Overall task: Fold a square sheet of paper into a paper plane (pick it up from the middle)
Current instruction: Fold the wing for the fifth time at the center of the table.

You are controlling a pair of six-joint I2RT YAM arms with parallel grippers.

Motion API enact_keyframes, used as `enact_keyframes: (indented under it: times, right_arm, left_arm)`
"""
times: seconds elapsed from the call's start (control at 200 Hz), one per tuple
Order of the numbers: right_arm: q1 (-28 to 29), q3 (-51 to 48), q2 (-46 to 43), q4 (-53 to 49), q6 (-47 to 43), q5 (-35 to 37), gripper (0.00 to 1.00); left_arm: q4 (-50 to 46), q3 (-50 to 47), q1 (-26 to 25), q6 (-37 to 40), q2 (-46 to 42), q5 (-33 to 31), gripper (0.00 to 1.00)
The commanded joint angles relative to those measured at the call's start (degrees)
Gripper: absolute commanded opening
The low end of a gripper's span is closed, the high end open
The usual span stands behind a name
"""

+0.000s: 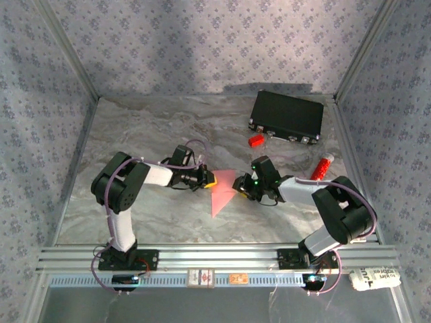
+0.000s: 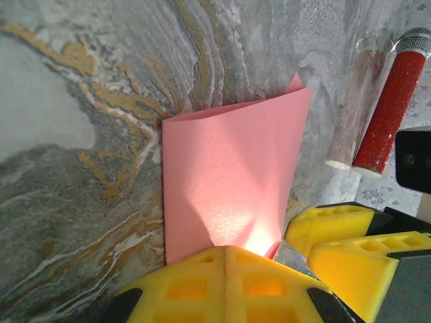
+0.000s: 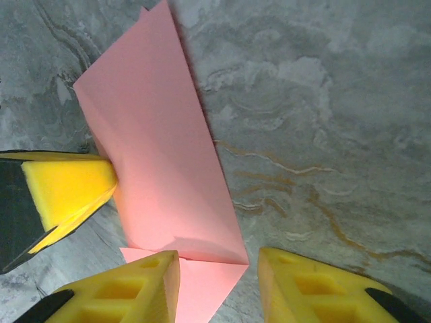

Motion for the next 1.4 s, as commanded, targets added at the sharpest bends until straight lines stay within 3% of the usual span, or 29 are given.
enact_keyframes:
  times: [0.0,0.32,0.51,0.795,1.104,1.394]
  right_arm:
    - [-0.18,3.73,0.57,-4.19,-3.47,1.3,0.37]
    - [-3.68,13.48,6.83,-12.43,-10.84,3.56,0.37]
    - [-4.1,16.35,11.44,-10.66,-11.59,-0.7,0.36]
    - [-2.26,16.06,13.52,-9.35,-11.53,-2.95,0.28]
    - [-1.3,12.23,11.16,-6.33,-9.6,-3.55,0.3]
    - [-3.08,8.29,7.98,-1.58,-7.43,-9.17,0.34]
  left_arm:
    - [-4.66,-1.76,0.3,1.16,0.85,-1.33,0.01]
    - [-6.34,-0.89,0.61,1.94,1.14,-1.18,0.0]
    - [-6.3,-1.11,0.69,2.0,1.05,-1.34,0.0]
    - [-5.93,-1.76,0.74,1.82,0.96,-1.43,0.0]
    - [-5.84,-1.85,1.11,1.9,0.97,-1.35,0.0]
    - [-5.8,-2.11,1.24,1.8,0.74,-1.38,0.0]
